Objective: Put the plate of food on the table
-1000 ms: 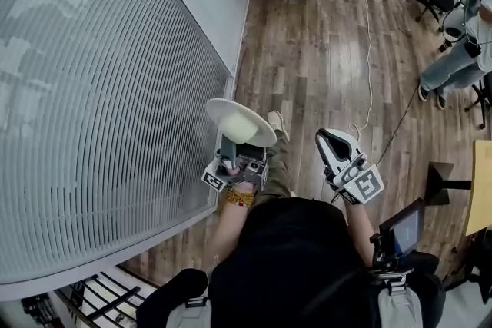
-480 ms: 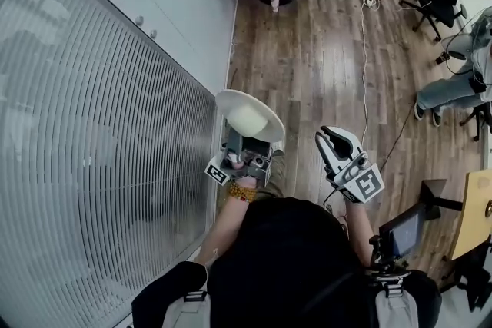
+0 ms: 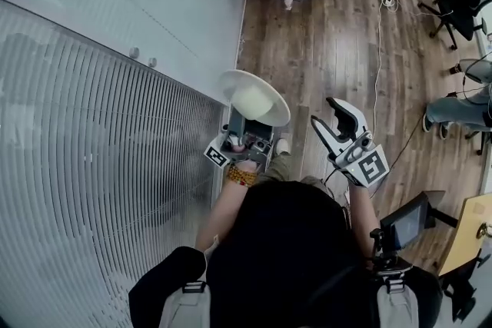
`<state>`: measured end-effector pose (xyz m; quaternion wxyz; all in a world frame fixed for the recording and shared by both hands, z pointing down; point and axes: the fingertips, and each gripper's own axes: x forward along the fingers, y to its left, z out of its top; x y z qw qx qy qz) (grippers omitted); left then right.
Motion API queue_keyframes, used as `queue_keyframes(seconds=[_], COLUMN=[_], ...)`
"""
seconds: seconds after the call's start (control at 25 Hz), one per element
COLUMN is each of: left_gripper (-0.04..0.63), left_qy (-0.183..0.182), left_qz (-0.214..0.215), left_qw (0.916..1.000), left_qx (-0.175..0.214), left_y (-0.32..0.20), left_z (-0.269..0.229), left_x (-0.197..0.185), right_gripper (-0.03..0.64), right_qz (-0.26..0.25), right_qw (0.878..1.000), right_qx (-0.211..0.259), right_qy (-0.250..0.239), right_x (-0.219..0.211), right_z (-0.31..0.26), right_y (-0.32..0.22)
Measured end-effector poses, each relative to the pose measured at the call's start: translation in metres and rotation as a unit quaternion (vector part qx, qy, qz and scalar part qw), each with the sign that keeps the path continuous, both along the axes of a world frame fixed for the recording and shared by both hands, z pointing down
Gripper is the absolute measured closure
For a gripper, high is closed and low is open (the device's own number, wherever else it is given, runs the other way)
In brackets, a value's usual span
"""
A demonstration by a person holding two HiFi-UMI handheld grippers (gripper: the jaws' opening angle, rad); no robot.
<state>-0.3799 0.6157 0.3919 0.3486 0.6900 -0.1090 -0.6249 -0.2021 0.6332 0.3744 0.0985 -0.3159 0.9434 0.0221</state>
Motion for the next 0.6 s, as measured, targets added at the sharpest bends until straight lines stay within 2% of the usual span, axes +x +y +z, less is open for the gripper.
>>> queue_keyframes(seconds=[0.32,0.6], left_gripper=[0.579,0.579], left_qy=[-0.002,-0.039], left_qz=[-0.002,-0.037], left_qw=[0.9999,0.9985], left_qx=[-0.015,-0.013], left_y=[-0.073,-0.102], left_z=[0.012,0.029], left_x=[0.01,0.025], right_gripper=[0.417,0.417], right_qz=[0.017,-0.01], right_qw=[1.0,1.0], right_qx=[-0.002,0.013], right_qy=[0.004,-0.018], right_x=[0.025,0.05], right_z=[-0.003,0.019], right_y=[-0.069,-0.129])
